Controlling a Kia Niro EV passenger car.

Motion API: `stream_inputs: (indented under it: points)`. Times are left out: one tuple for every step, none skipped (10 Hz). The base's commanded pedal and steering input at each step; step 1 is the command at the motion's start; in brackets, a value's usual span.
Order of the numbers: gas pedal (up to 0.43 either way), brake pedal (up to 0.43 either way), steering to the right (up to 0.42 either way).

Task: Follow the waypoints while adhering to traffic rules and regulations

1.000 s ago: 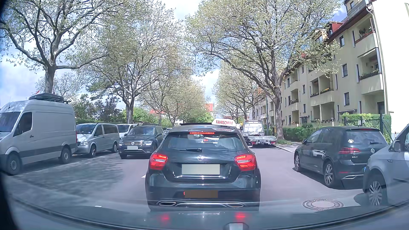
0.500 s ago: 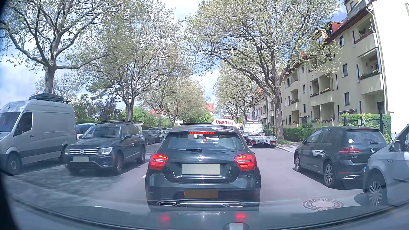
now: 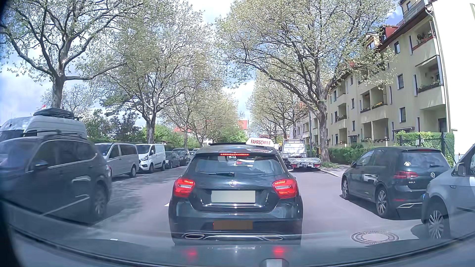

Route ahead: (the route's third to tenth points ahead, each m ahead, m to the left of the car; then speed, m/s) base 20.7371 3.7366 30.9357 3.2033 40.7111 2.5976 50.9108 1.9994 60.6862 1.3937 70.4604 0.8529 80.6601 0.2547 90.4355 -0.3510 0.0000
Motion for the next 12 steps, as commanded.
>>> stream_inputs:
  points:
    - [0.000, 0.390, -0.004]
    - [0.000, 0.396, -0.004]
    - [0.000, 0.396, -0.004]
    - [0.000, 0.396, -0.004]
    - [0.000, 0.396, -0.004]
    - [0.000, 0.396, -0.004]
    - [0.000, 0.396, -0.004]
    - [0.000, 0.396, -0.004]
    - [0.000, 0.390, -0.004]
    - [0.000, 0.396, -0.004]
    - [0.000, 0.396, -0.004]
    - [0.000, 0.396, -0.004]
